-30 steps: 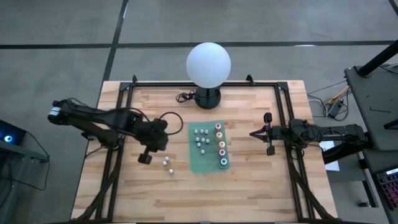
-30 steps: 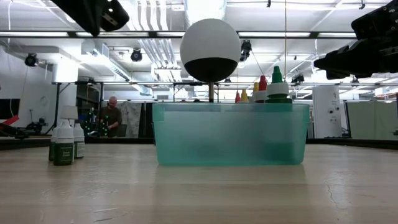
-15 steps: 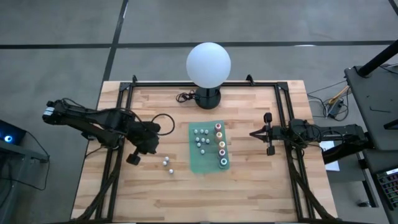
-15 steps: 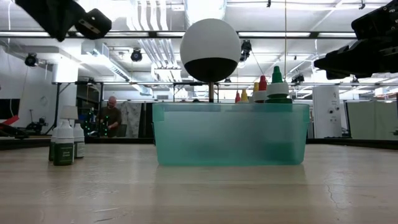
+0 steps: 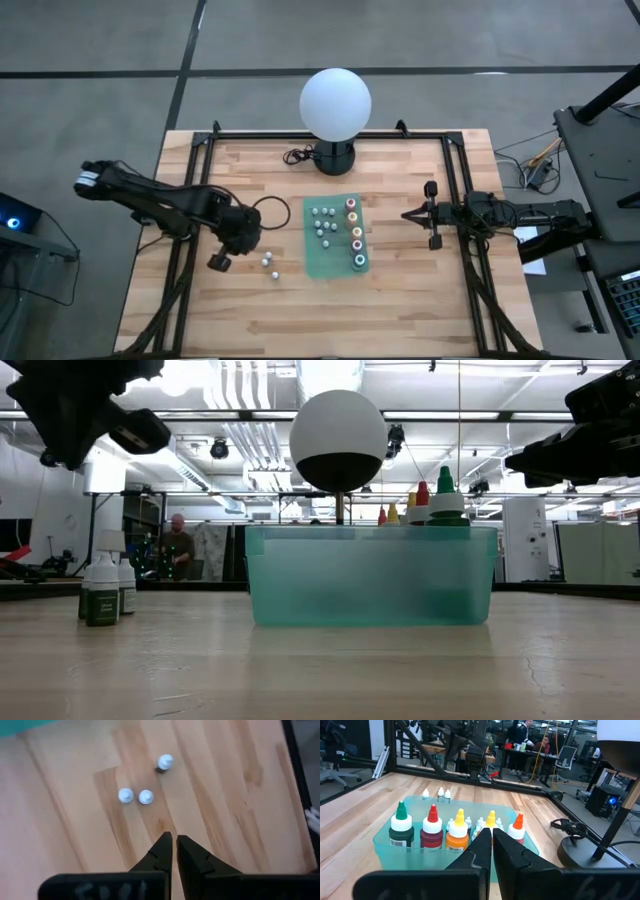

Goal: Pick & Place food coloring
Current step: Put the small blue food coloring bottle into the green bin

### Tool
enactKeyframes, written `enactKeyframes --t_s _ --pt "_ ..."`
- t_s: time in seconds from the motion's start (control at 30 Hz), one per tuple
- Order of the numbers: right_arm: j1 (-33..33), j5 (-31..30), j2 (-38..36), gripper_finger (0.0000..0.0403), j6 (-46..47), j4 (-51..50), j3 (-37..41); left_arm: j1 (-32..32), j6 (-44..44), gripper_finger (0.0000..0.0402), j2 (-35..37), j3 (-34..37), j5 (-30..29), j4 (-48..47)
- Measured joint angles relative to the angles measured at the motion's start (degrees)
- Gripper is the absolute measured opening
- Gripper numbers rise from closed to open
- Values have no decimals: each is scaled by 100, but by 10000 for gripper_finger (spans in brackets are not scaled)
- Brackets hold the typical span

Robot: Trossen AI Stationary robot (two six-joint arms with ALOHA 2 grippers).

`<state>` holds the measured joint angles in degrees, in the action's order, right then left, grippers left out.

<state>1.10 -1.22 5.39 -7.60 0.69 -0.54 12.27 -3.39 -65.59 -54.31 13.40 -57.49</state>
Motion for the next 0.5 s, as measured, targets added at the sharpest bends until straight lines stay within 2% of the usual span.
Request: enactKeyframes --t_s 0.17,0.5 --pt "0 1 0 9 -11 -2 0 0 1133 0 -291 -196 -337 5" --pt "0 1 2 9 -1 0 0 -16 4661 0 -1136 -926 -402 -12"
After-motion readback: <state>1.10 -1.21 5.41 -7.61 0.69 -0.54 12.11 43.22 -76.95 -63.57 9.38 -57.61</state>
